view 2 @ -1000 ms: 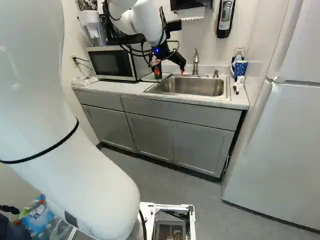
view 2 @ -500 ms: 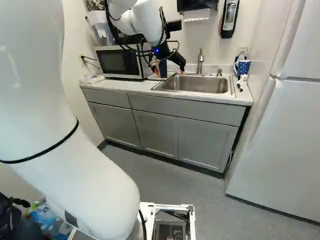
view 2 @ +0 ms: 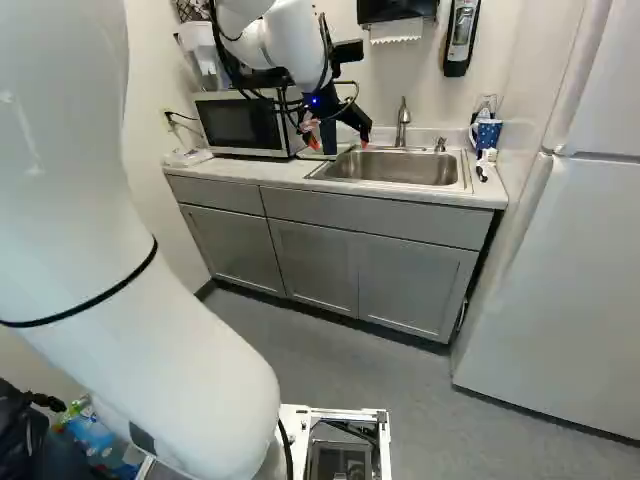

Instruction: Rinse the cup and place it in the tray

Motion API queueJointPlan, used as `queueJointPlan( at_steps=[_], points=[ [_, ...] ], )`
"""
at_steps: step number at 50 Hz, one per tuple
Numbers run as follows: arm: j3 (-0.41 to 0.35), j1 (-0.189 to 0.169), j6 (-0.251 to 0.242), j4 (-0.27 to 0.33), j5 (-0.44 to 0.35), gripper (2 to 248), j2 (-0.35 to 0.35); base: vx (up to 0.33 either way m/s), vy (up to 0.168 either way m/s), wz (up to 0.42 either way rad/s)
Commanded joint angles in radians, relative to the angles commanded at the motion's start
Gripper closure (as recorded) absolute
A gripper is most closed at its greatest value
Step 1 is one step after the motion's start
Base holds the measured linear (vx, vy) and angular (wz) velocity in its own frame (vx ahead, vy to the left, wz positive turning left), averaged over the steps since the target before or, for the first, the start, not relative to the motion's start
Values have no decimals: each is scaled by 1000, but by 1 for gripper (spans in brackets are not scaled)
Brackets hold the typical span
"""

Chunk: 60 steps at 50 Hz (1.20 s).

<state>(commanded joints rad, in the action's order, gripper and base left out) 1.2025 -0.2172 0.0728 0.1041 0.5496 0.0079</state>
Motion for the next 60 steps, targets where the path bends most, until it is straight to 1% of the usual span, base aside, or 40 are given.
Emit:
queueJointPlan(
  at_steps=[18,31,46,60],
  points=[
    [-1,0,0,0,-1,3,0,0,0,0],
    [-14,3,-1,-1,-17,3,3,0,0,0],
    [-47,9,-3,-4,-59,3,11,0,0,0],
    [-95,19,-6,-9,-121,3,23,0,0,0]
  ],
)
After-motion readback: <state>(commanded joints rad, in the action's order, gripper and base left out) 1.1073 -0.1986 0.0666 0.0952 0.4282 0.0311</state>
